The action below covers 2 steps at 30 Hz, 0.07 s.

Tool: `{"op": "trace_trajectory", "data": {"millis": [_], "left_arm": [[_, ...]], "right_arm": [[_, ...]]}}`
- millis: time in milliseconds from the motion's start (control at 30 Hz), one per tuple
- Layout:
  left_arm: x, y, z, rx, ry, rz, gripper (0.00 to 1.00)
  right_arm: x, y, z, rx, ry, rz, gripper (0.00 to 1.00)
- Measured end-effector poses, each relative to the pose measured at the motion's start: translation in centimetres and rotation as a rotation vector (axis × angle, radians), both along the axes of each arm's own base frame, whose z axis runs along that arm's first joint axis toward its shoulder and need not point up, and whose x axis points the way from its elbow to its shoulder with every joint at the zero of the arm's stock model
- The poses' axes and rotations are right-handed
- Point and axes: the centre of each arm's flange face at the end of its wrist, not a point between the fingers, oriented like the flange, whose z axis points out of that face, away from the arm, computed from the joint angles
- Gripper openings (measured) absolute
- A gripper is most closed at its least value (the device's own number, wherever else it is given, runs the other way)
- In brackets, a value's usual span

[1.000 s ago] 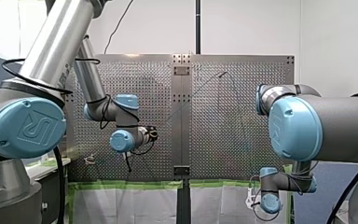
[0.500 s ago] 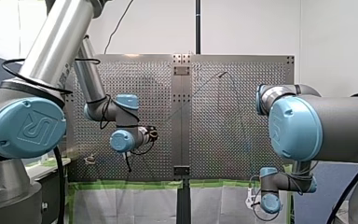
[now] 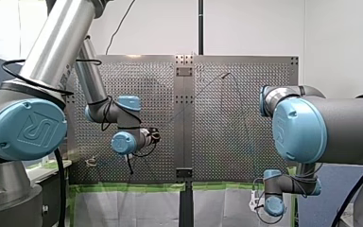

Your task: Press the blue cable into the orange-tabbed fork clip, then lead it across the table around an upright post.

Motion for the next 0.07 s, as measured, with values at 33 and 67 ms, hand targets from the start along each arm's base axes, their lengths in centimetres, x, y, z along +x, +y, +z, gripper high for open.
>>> {"op": "trace_trajectory", "data": {"millis": [33, 67], "left_arm": [[0.0, 0.0, 0.0, 0.0, 0.0, 0.0, 0.99], [0.0, 0.0, 0.0, 0.0, 0.0, 0.0, 0.99]], "right_arm": [[0.0, 0.0, 0.0, 0.0, 0.0, 0.0, 0.0], [0.0, 0.0, 0.0, 0.0, 0.0, 0.0, 0.0]]}}
